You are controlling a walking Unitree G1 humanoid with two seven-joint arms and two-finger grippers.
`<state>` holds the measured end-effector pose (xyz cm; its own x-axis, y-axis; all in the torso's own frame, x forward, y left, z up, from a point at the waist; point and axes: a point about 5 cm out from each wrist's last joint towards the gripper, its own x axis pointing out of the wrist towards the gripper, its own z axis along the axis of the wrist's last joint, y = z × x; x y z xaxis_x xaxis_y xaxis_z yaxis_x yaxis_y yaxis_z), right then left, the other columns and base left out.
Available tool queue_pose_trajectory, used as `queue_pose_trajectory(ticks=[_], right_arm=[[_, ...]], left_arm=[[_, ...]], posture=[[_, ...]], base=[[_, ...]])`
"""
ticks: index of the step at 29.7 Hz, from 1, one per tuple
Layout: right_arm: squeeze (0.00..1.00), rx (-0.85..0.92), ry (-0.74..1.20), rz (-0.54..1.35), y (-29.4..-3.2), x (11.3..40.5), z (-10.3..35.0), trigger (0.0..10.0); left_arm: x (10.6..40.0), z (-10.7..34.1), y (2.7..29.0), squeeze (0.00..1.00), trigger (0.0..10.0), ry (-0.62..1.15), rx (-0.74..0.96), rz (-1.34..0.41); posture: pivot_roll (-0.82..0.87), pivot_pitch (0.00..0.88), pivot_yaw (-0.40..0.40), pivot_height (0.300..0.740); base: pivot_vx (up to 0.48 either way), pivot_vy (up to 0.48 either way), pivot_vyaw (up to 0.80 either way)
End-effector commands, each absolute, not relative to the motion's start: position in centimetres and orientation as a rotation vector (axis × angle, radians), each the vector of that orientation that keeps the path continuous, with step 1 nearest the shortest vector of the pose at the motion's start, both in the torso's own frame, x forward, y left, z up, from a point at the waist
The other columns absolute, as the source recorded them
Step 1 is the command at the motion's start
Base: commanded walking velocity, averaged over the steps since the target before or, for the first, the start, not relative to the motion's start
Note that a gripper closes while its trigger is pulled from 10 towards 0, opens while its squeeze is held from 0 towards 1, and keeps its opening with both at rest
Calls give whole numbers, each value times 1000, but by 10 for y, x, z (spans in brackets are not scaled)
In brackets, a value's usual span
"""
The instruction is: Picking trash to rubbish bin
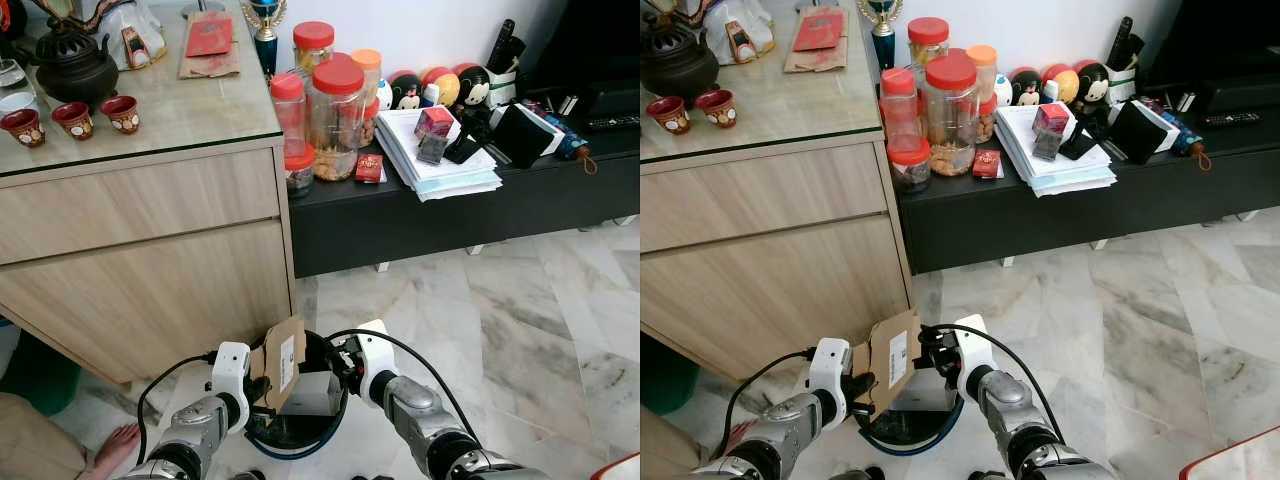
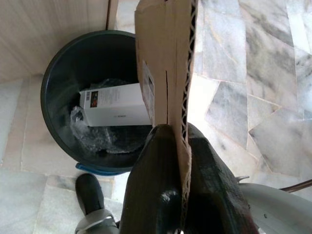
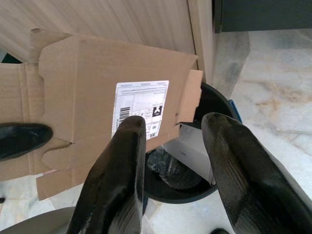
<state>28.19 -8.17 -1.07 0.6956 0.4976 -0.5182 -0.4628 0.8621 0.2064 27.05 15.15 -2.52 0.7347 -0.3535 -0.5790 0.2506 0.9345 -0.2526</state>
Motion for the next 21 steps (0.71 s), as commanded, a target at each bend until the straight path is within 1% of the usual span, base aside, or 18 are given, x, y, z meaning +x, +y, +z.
queue_pose_trajectory(ticks=[1, 2, 3, 4, 18, 19, 20, 21], right_arm=[[0, 53, 574, 550, -79, 285, -7, 10000], [0, 54, 573, 550, -78, 285, -7, 10000], [0, 54, 573, 550, -78, 285, -7, 10000], [0, 55, 572, 552, -78, 285, -7, 10000], [0, 65, 550, 560, -76, 283, -6, 10000], [0, 64, 549, 560, -76, 283, -6, 10000], [0, 65, 548, 560, -76, 283, -6, 10000], [0, 69, 548, 556, -77, 283, -7, 10000]], left_arm=[[264, -31, 155, 255, 10000, 702, -174, -310], [263, -32, 157, 667, 10000, 707, -168, -304], [263, -32, 157, 667, 10000, 707, -168, -304], [263, -33, 158, 1000, 10000, 714, -159, -302], [262, -33, 168, 1000, 10000, 721, -123, -246], [263, -32, 169, 675, 10000, 713, -115, -237], [263, -32, 171, 675, 10000, 709, -104, -229], [264, -31, 174, 0, 10000, 701, -80, -210]], posture=[[125, 140, -25, 740], [125, 138, -24, 740], [125, 138, -24, 740], [125, 136, -23, 740], [129, 124, -20, 740], [129, 124, -20, 740], [129, 124, -20, 740], [131, 123, -20, 740]], base=[[0, 0, 0], [0, 0, 0], [0, 0, 0], [0, 0, 0], [0, 0, 0], [0, 0, 0], [0, 0, 0], [0, 0, 0]])
